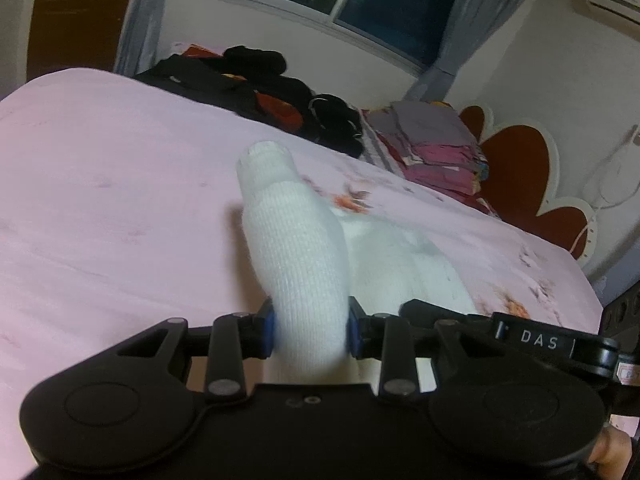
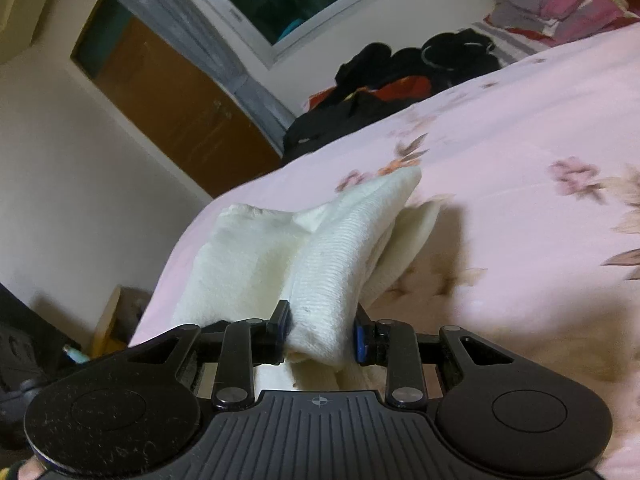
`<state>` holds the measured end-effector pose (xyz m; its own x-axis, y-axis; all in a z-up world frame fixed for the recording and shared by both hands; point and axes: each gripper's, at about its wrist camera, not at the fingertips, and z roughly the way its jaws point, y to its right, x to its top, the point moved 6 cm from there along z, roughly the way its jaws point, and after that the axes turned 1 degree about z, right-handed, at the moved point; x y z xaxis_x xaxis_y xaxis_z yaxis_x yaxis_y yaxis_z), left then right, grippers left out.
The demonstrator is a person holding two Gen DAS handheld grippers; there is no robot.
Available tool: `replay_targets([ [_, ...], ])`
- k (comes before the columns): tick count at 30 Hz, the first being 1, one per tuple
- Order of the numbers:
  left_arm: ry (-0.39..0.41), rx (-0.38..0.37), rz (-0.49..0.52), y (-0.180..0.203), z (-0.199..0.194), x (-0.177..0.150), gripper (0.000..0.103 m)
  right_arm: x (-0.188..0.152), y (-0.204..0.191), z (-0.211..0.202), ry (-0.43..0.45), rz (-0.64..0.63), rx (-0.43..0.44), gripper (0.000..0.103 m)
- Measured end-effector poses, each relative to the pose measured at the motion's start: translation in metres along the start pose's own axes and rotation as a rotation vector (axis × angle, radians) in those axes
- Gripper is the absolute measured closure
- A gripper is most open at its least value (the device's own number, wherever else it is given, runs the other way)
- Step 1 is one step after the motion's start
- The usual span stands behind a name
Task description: Fold small clothes
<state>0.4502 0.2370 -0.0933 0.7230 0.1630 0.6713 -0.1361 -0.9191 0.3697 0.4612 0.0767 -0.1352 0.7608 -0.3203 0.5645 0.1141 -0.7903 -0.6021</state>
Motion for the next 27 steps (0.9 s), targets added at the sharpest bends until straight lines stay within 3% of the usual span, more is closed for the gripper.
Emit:
replay_targets([
  [5,-0.021,0.045,-0.028,-0.048,0.016,-0.016,0.068,-0.012,0.007,0.037,-0.043,0.005,-0.053,0.073],
  [8,-0.033,0.045,-0.047,-0.063,0.025,-0.032,0.059,-0.024,0.02,0.048,-0.07,0.025,-0.094,0.072],
  [14,-0.03,0.066,-0.008,-0.059,0.018,-0.02,0.059,-0.017,0.014,0.039,-0.034,-0.041,-0.164,0.068],
  [20,0.044,0.096,0.012,-0.055,0.004,-0.002,0.061,0.006,0.002,0.023,0.056,-0.128,-0.222,0.068],
  [23,0.074,0.084,0.023,-0.046,0.006,0.009,0.061,0.013,-0.009,0.029,0.076,-0.174,-0.225,0.068],
  [27,0.046,0.083,0.063,-0.034,0.029,0.015,0.061,0.015,-0.019,0.055,0.066,-0.218,-0.231,0.068],
])
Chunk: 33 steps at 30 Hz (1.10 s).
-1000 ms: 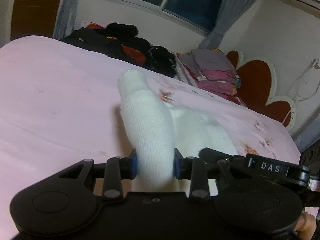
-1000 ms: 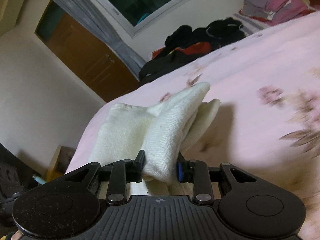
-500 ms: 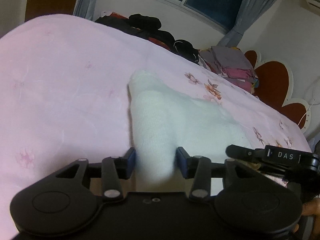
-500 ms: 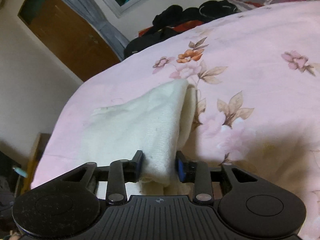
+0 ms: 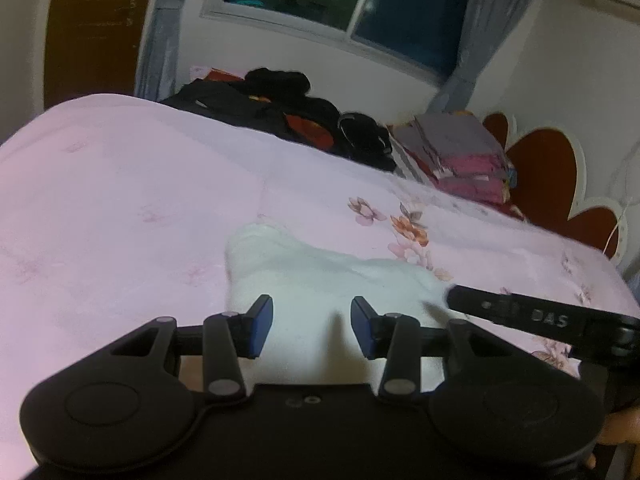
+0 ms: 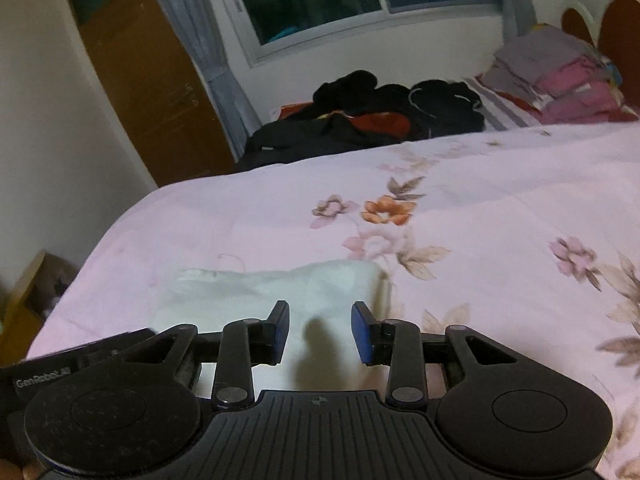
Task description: Fold small clothes
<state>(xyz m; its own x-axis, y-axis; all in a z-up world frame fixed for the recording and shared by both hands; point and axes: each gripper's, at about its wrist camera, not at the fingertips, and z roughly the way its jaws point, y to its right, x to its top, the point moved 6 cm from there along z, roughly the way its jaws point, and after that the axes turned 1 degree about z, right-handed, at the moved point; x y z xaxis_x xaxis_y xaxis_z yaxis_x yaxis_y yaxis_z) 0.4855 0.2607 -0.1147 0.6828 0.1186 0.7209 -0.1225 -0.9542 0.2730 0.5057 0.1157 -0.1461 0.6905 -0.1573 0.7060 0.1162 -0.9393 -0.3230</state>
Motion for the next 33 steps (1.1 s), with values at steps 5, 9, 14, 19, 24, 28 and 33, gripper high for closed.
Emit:
replay_targets([
  [5,-0.05,0.02,0.003,-0.002,0.026,-0.009,0.061,-0.007,0.0,0.03,-0.033,-0.066,-0.074,0.068],
  [9,-0.051,0.024,0.03,0.0,0.025,-0.011,0.061,-0.021,0.02,0.051,-0.079,-0.08,-0.135,0.068],
  [14,-0.041,0.029,0.046,0.003,0.004,-0.014,0.06,-0.018,0.017,0.033,-0.051,-0.064,-0.134,0.068],
  [19,-0.033,0.022,0.065,0.01,-0.023,-0.027,0.06,-0.026,0.0,-0.007,-0.009,-0.115,-0.097,0.068],
  [24,-0.045,0.004,0.078,0.017,-0.051,-0.051,0.054,-0.047,-0.012,-0.041,-0.007,-0.148,-0.063,0.068],
  [28,-0.087,-0.002,0.098,0.019,-0.06,-0.079,0.054,-0.072,-0.017,-0.058,-0.032,-0.171,-0.05,0.068],
  [33,-0.117,0.013,0.111,0.014,-0.058,-0.101,0.054,-0.109,-0.011,-0.059,-0.101,-0.202,-0.088,0.068],
])
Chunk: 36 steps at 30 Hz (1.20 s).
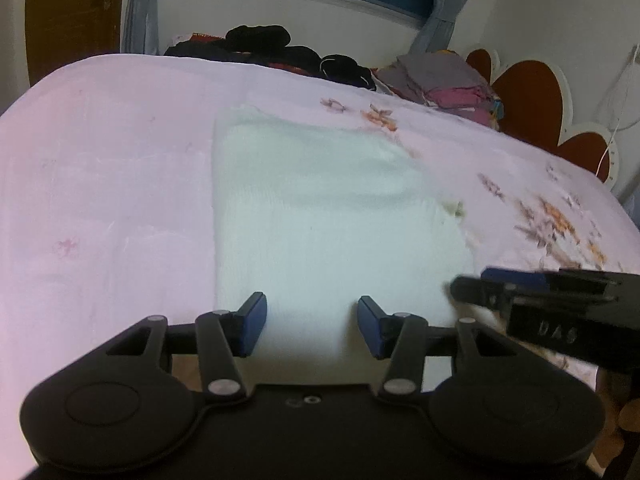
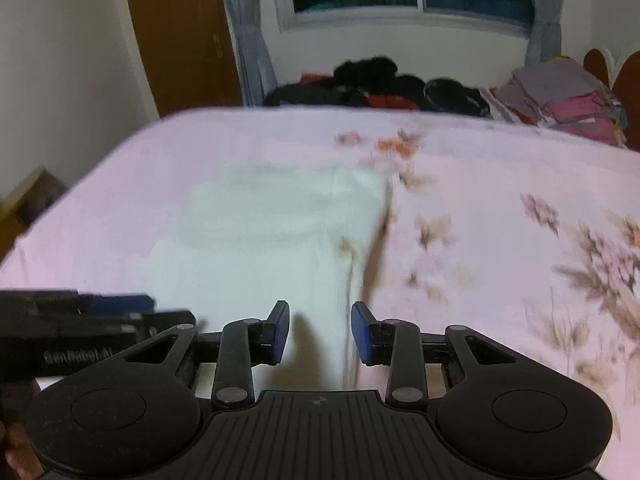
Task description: Fold small clothes
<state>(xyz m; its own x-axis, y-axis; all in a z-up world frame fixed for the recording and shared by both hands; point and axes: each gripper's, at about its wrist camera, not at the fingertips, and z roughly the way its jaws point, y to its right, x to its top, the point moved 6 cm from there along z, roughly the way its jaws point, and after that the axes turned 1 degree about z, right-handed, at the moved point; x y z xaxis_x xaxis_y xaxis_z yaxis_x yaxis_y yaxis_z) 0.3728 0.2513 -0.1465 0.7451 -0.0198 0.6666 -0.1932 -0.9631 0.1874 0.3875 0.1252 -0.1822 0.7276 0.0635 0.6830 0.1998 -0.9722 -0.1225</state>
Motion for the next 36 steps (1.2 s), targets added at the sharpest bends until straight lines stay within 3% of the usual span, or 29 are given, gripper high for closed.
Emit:
replay_targets([
  [3,-0.002,0.004,0.017,0.002,-0.002,-0.006,0.054,-0.02,0.012,0.013,-0.062,0.022,-0.037,0.068],
  [5,-0.006,0.008,0.027,0.005,-0.006,-0.009,0.054,-0.022,0.017,0.011,-0.065,0.066,-0.033,0.068],
  [12,-0.012,0.019,0.027,0.006,-0.008,-0.007,0.05,-0.03,0.012,0.01,-0.071,0.02,-0.095,0.068],
  [16,-0.012,0.02,0.022,0.009,-0.011,-0.005,0.04,-0.031,0.013,0.012,-0.072,0.022,-0.099,0.068],
  [18,-0.009,0.024,0.014,0.009,-0.013,-0.003,0.028,-0.031,0.014,0.013,-0.069,0.033,-0.099,0.068],
  [20,-0.009,0.047,-0.003,0.006,-0.016,-0.001,0.006,-0.032,0.014,0.012,-0.063,0.041,-0.105,0.068],
  [22,-0.007,0.046,-0.032,0.001,-0.02,0.0,0.001,-0.032,0.014,0.013,-0.062,0.047,-0.108,0.068],
  [25,-0.035,0.051,-0.066,-0.005,-0.019,0.001,0.0,-0.032,0.015,0.012,-0.066,0.068,-0.101,0.068],
  [29,-0.094,0.12,-0.079,-0.01,-0.018,-0.003,0.0,-0.031,0.016,0.012,-0.072,0.084,-0.09,0.068],
  [34,-0.085,0.254,0.018,-0.002,-0.028,-0.009,0.0,-0.03,0.015,0.012,-0.077,0.07,-0.094,0.068],
  [36,-0.071,0.265,0.036,0.004,-0.037,-0.011,0.0,-0.029,0.013,0.011,-0.085,0.054,-0.1,0.064],
])
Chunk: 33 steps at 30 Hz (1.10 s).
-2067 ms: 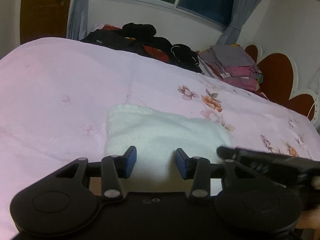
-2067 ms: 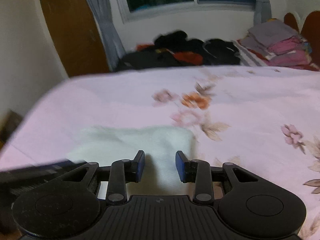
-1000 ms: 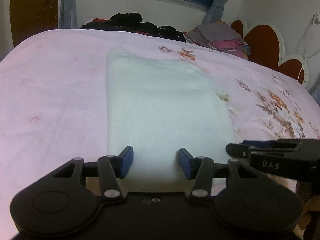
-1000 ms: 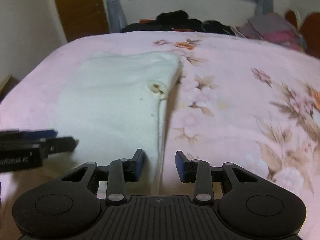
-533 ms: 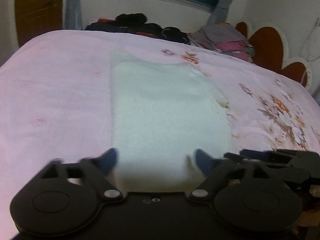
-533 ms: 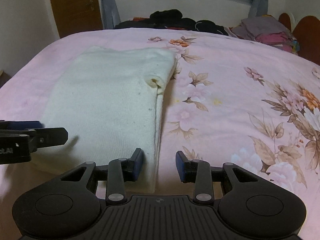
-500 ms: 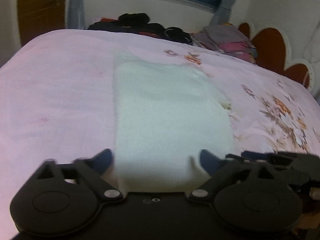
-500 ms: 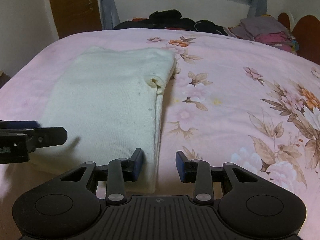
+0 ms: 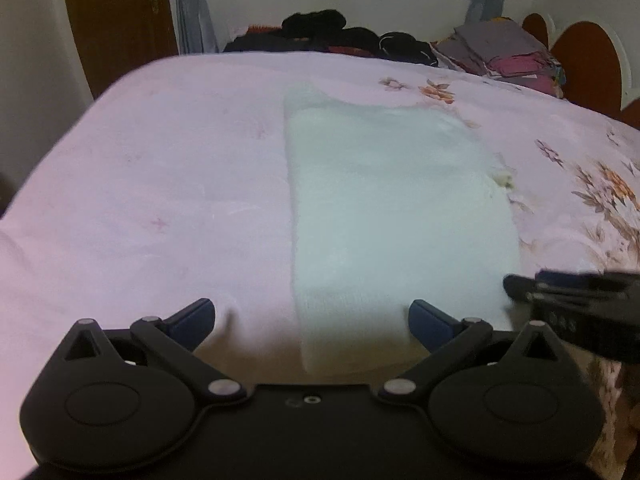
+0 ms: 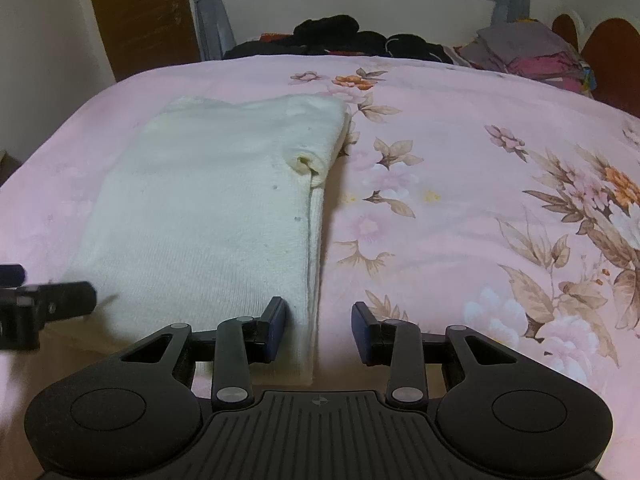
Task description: Fold small clothes
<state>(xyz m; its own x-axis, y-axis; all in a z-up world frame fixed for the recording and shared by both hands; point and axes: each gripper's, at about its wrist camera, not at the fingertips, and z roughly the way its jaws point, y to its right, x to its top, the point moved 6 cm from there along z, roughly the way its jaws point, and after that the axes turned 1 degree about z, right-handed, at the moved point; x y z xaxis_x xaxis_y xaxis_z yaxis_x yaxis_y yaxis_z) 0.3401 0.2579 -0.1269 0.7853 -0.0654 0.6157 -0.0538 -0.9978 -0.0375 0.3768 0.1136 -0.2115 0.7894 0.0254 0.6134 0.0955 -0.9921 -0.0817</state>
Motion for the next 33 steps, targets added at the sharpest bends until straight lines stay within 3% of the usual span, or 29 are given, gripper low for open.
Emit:
replay_targets([
  [3,0.043,-0.015,-0.046,0.001,-0.022,-0.005,0.0,0.005,0.0,-0.012,0.006,0.003,-0.003,0.058],
  [7,0.108,0.036,-0.108,0.001,-0.063,-0.015,0.0,0.001,0.002,-0.059,0.081,0.025,0.051,0.057],
  [9,0.13,0.049,-0.133,0.002,-0.084,-0.021,0.0,-0.009,0.003,-0.086,0.105,0.01,0.069,0.049],
  [11,0.136,0.054,-0.15,0.004,-0.104,-0.03,0.001,-0.023,0.004,-0.114,0.131,0.0,0.082,0.034],
  [18,0.192,0.108,-0.053,0.029,-0.179,-0.074,0.002,-0.073,0.012,-0.218,0.2,0.008,0.095,0.031],
  [20,0.205,0.105,-0.048,0.036,-0.2,-0.082,0.001,-0.083,0.014,-0.248,0.234,0.003,0.076,0.015],
  [22,0.215,0.093,-0.054,0.042,-0.223,-0.092,0.001,-0.09,0.015,-0.277,0.279,0.008,0.055,0.008],
  [26,0.219,0.08,-0.077,0.047,-0.255,-0.105,0.001,-0.102,0.014,-0.323,0.342,0.028,0.035,0.003],
  [33,0.229,0.089,-0.129,0.047,-0.288,-0.121,0.001,-0.118,0.009,-0.359,0.388,0.029,0.031,0.0],
])
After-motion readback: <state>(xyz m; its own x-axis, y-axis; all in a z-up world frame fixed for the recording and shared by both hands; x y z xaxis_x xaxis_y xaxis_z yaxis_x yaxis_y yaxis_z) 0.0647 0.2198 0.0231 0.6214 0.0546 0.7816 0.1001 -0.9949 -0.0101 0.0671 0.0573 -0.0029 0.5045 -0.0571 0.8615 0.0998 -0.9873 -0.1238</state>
